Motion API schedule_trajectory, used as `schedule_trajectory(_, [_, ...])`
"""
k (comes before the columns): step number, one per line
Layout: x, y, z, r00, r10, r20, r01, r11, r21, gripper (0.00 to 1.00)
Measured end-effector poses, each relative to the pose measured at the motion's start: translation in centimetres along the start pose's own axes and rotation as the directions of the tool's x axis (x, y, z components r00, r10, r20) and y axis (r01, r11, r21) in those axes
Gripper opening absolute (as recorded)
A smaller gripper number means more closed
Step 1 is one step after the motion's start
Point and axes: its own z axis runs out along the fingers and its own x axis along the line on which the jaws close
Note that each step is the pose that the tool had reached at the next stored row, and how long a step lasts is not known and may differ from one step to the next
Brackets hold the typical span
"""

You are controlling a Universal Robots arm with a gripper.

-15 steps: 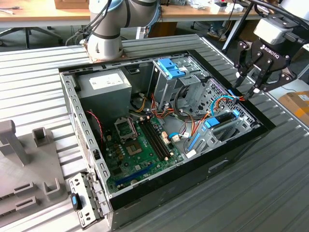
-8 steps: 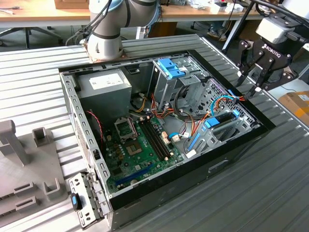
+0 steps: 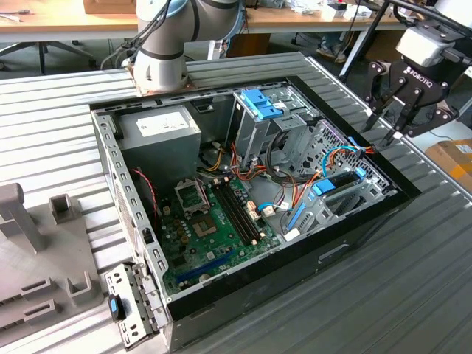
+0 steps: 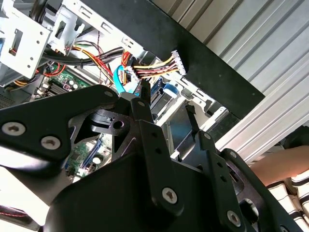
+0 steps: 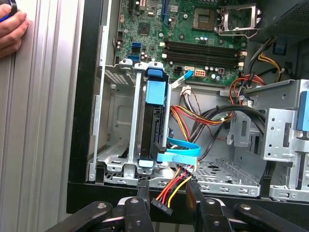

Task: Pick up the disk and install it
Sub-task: 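Insert the disk into the insertion slot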

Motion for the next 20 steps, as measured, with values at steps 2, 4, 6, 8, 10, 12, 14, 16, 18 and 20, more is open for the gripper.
schedule_trajectory(2, [0.01,-0.16,0.00,1.0000,-0.008,-0.0001,0.008,1.0000,0.0000,0.44])
schedule_trajectory(4, [0.03,-0.37,0.01,0.9997,-0.024,0.0001,0.024,0.9997,0.0000,0.44])
schedule_trajectory(6, [0.04,-0.55,0.01,0.9991,-0.043,0.0001,0.043,0.9991,-0.0001,0.44])
schedule_trajectory(8, [0.06,-0.71,0.01,0.9973,-0.074,0.0001,0.074,0.9973,-0.0002,0.44])
schedule_trajectory(10, [0.06,-0.72,0.01,0.9972,-0.074,0.0001,0.074,0.9972,-0.0001,0.44])
schedule_trajectory(12, [0.06,-0.72,0.01,0.9972,-0.074,0.0001,0.074,0.9972,-0.0001,0.44])
schedule_trajectory(14, [0.06,-0.72,0.01,0.9972,-0.074,0.0001,0.074,0.9972,-0.0001,0.44])
schedule_trajectory(16, [0.06,-0.72,0.01,0.9972,-0.074,0.0001,0.074,0.9972,-0.0001,0.44])
schedule_trajectory(18, [0.06,-0.72,0.02,0.9972,-0.074,0.0002,0.074,0.9972,-0.0002,0.44])
schedule_trajectory(20, [0.06,-0.72,0.01,0.9972,-0.075,0.0001,0.075,0.9972,-0.0002,0.44])
